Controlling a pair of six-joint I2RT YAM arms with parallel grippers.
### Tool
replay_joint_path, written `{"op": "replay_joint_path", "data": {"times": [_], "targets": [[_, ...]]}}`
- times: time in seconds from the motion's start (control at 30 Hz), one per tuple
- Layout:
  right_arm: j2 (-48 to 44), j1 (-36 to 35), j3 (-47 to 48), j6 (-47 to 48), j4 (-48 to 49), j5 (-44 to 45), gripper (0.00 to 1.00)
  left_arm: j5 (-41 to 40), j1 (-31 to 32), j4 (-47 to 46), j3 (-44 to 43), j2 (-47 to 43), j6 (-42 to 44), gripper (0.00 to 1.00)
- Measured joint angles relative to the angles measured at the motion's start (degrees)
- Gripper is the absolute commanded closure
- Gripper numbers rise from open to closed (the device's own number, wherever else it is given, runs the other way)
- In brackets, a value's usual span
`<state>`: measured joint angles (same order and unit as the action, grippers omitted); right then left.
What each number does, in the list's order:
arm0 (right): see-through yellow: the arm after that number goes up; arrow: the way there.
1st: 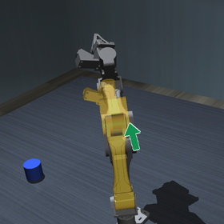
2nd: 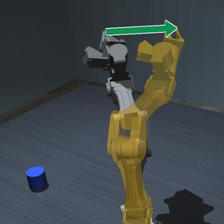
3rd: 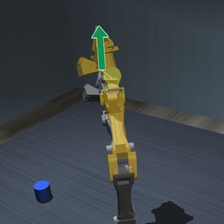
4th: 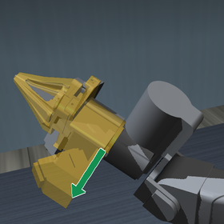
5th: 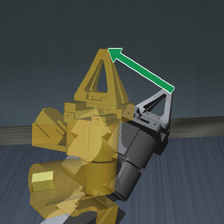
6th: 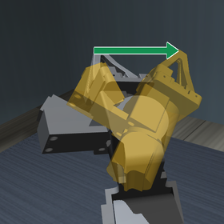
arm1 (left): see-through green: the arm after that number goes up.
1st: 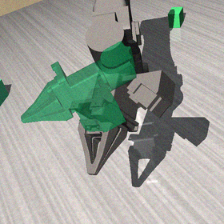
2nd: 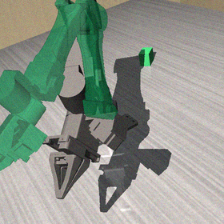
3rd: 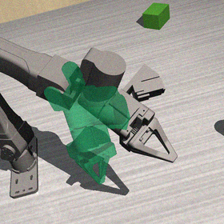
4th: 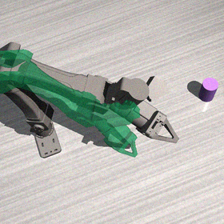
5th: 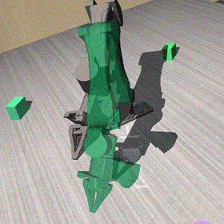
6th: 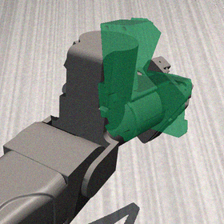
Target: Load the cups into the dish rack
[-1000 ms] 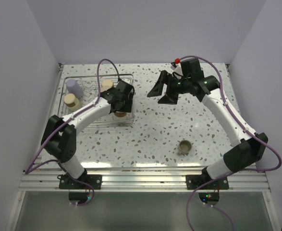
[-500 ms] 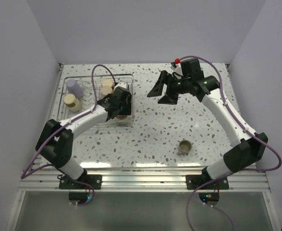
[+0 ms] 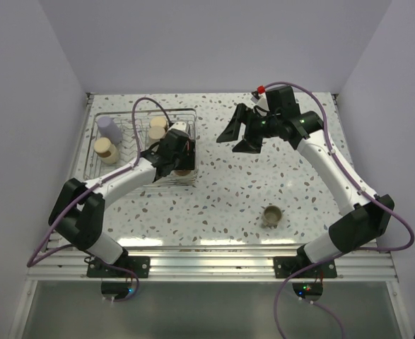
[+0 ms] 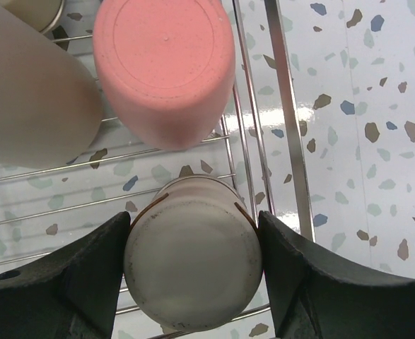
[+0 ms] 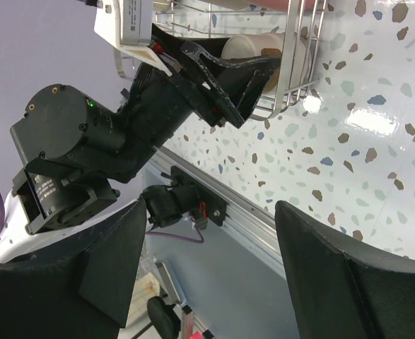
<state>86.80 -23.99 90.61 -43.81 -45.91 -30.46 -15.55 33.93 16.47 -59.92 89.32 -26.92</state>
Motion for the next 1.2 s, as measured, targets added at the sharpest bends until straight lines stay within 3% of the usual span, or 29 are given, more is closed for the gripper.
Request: {"op": "replay_joint_path", "data": {"times": [0.07, 0.1, 0.17, 0.33, 0.53, 0.8, 1.0, 1.2], "targets": [[0.0, 0.0, 0.0, 0.0, 0.0, 0.0, 0.24, 0.8, 0.0, -0.6, 0.6, -0.5, 0.0, 0.34], [0.0, 0.0, 0.0, 0.0, 0.0, 0.1, 0.24, 1.0, 0.0, -0.6, 0.8, -0.7, 0.0, 0.24], [0.0, 0.0, 0.0, 0.1, 0.0, 0.3, 0.24, 1.3, 0.0, -0.5, 0.8, -0.9, 0.0, 0.15], [0.0, 0.0, 0.0, 0.3, 0.0, 0.8, 0.24, 1.9, 0.2, 0.1, 0.8, -1.2, 0.1, 0.03], [0.0, 0.0, -0.3, 0.4, -0.1, 0.9, 0.24, 1.1, 0.3, 2.8, 0.0, -3.0, 0.2, 0.0], [-0.3, 0.0, 0.6, 3.4, -3.5, 4.7, 0.24, -1.7, 1.0, 7.7, -7.5, -7.9, 2.8, 0.01], [-4.8, 0.0, 1.9, 7.4, -9.1, 16.5, 0.22, -0.3, 8.2, 10.1, -13.4, -8.8, 5.0, 0.02], [-14.1, 0.0, 2.9, 8.9, -15.2, 33.2, 0.07, 8.7, 18.1, 9.9, -15.3, -3.9, 5.5, 0.04]]}}
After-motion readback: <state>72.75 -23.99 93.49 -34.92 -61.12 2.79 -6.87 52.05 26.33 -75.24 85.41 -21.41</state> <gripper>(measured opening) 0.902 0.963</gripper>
